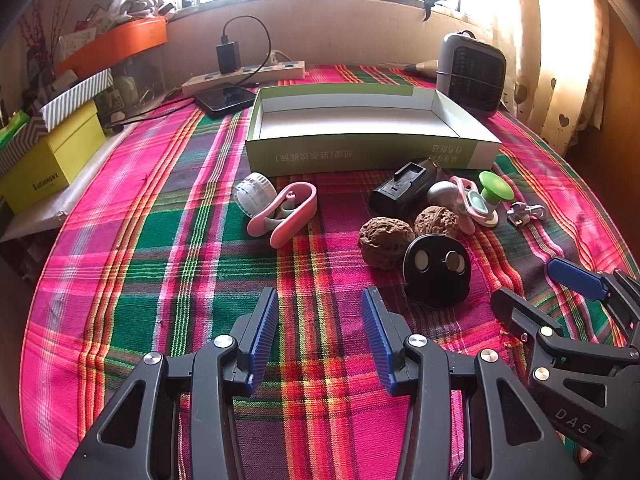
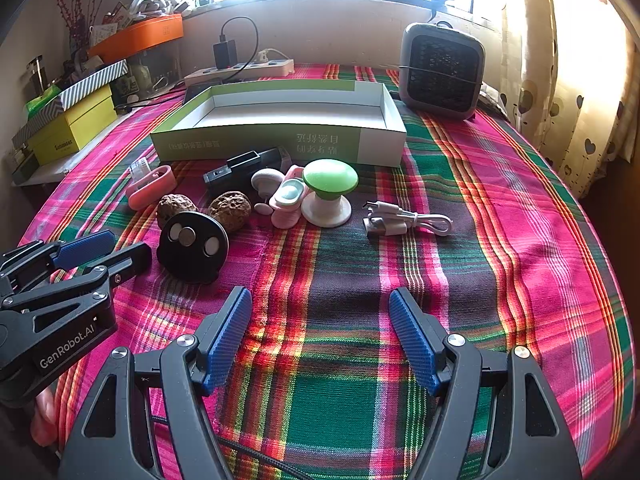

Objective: Organize objects
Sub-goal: 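Grasp the black dotted disc with the right gripper while left approaches a walnut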

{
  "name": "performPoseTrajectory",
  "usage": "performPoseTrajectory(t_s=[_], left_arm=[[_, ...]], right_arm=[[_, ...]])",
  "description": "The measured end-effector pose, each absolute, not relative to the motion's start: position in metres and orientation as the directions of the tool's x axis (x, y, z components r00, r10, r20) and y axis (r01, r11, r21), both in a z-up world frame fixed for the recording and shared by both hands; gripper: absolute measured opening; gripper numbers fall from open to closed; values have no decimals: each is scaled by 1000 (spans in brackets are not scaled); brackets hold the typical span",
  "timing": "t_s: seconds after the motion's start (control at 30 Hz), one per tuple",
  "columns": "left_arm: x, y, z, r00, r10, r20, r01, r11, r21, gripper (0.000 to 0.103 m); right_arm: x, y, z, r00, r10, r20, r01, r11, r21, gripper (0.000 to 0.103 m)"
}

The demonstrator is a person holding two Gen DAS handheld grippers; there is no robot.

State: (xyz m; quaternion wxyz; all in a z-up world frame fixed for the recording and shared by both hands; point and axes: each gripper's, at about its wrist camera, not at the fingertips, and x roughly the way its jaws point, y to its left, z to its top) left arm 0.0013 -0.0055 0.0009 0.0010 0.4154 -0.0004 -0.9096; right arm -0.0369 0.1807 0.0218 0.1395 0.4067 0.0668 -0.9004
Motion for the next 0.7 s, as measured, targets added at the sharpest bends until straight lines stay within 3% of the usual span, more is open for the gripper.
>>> performPoseTrajectory(t_s=[0.4, 0.7], left_arm=[[-1, -7, 3, -659, 35, -751, -38, -999, -14, 41], [-1, -14, 4, -650, 58, -758, -67, -998, -19, 41]], right_arm=[[-36, 182, 22, -621, -203, -757, 317, -949, -6, 72], [-36, 168, 30, -598, -332, -730, 433, -900, 55, 72]])
